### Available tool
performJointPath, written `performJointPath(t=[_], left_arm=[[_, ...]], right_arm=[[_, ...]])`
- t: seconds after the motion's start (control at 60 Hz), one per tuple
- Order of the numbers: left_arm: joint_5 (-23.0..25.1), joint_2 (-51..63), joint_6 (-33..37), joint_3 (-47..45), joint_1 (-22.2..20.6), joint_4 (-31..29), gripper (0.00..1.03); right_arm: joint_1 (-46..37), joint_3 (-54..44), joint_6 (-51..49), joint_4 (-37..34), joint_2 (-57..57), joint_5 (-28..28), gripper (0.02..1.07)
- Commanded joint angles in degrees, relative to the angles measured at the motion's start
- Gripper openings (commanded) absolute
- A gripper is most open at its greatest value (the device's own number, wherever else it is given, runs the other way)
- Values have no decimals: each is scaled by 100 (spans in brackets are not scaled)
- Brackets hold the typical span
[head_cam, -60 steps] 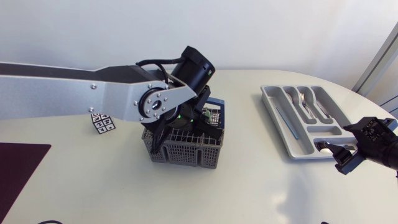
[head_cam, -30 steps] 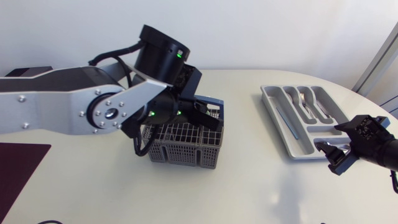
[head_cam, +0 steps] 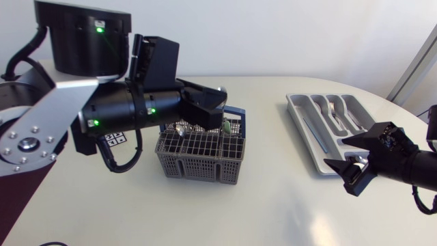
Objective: Transfer all utensils from the basket to the drawer tray.
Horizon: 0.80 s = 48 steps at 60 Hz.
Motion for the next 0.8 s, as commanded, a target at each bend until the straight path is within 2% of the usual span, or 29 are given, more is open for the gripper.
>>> performJointPath(t=[0.0, 0.05, 0.117, 0.25, 0.4, 0.6, 0.783], left_arm=[[327, -118, -228, -34, 118, -18, 4], [661, -109, -316, 90, 205, -176, 4], [1417, 23, -412, 327, 390, -457, 4], [2331, 198, -518, 555, 627, -730, 4], [2876, 313, -518, 599, 601, -861, 4], [3342, 453, -518, 626, 531, -984, 4], [3509, 462, -518, 626, 399, -1055, 4]], right_arm=[[246, 306, 344, -285, -158, -222, 91], [395, 456, 458, -478, -185, -407, 91], [571, 658, 678, -698, -202, -705, 91], [914, 1071, 889, -1199, -229, -1391, 91], [1634, 1273, 1188, -1375, -202, -1786, 90], [2610, 1352, 1697, -1085, 0, -1795, 90], [3111, 1440, 1944, -865, 228, -1795, 78]])
